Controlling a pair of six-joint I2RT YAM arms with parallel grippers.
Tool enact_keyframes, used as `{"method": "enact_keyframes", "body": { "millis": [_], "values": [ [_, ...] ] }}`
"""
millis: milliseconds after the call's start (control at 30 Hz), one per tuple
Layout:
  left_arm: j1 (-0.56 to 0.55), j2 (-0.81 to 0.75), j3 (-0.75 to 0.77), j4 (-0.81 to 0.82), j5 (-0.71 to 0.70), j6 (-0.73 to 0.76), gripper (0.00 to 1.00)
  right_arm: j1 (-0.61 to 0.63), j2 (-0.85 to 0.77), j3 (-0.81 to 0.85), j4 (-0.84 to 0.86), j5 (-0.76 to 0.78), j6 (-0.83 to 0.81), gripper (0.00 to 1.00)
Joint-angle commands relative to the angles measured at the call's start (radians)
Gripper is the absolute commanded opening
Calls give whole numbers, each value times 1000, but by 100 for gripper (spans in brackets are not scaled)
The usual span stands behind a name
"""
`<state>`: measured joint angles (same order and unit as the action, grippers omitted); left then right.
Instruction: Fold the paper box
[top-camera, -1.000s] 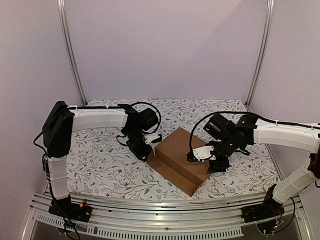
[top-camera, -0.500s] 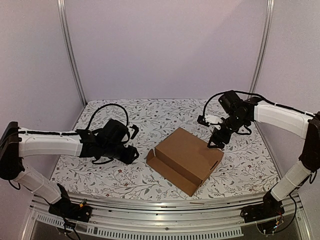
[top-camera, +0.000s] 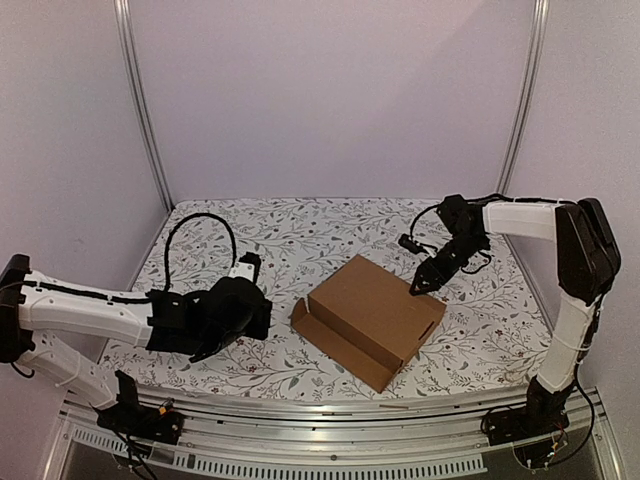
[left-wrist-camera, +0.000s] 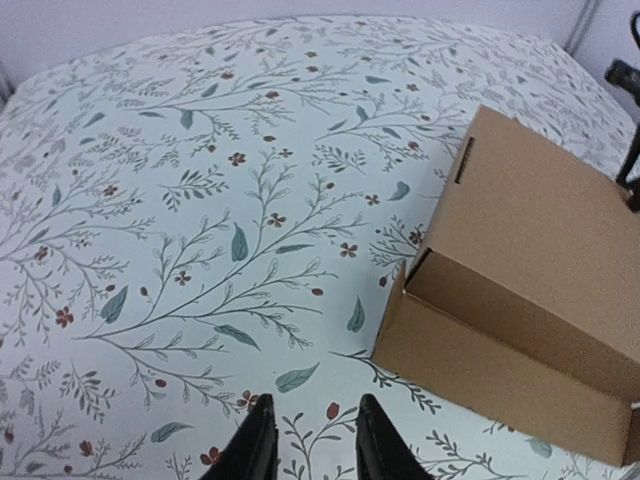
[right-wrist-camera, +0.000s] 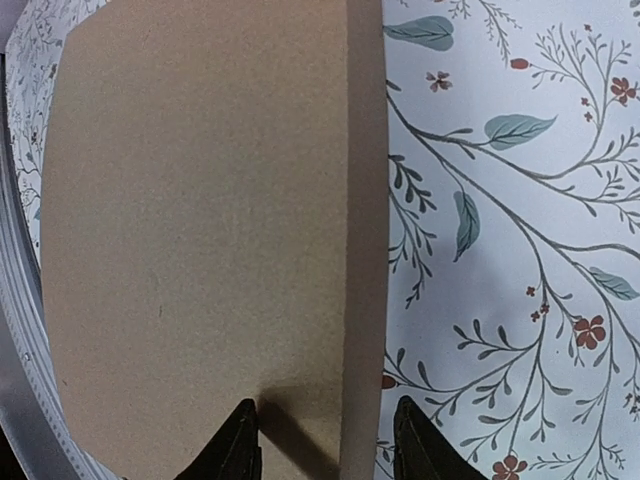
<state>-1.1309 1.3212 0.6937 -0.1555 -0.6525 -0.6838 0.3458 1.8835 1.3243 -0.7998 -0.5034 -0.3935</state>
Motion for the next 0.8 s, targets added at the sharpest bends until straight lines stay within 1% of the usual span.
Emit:
{"method": "enact_keyframes", "body": {
  "millis": [0,33,67,133,167,233,267,300,333,400,500,600,667,767],
  "values": [
    [-28,-15,39,-190,-305,-216,13,-4,26,-39,-62,-131,70,43],
    [-28,-17,45,-241,-315,-264,7,-5,19,-59,-81,-166,81,44],
    [-29,-23,44,-261,-303,-287,6,-2,9,-77,-103,-197,89,44],
    [-32,-43,17,-214,-234,-252,18,10,-9,-104,-150,-214,75,48],
    [-37,-56,-13,-152,-193,-211,22,26,-14,-103,-199,-225,56,50],
    [-41,-88,-77,-4,-84,-141,34,61,-6,-85,-340,-269,-42,53],
    [-41,-99,-98,67,-57,-126,39,79,0,-81,-395,-306,-72,54],
    [-41,-104,-108,78,-38,-140,46,99,4,-80,-447,-347,-137,55],
    [-41,-103,-105,74,-29,-147,50,110,4,-77,-488,-373,-175,56],
    [-41,-87,-79,42,-17,-154,56,112,2,-68,-537,-391,-238,56],
    [-42,-52,-31,23,28,-161,58,102,-20,-36,-586,-309,-282,57],
    [-43,-11,27,22,68,-144,59,78,-77,-12,-558,-200,-275,58],
    [-40,19,82,-1,67,-102,59,78,-129,-7,-515,-105,-289,57],
    [-27,76,187,-96,54,-61,61,99,-232,-37,-384,4,-356,56]
  ]
}}
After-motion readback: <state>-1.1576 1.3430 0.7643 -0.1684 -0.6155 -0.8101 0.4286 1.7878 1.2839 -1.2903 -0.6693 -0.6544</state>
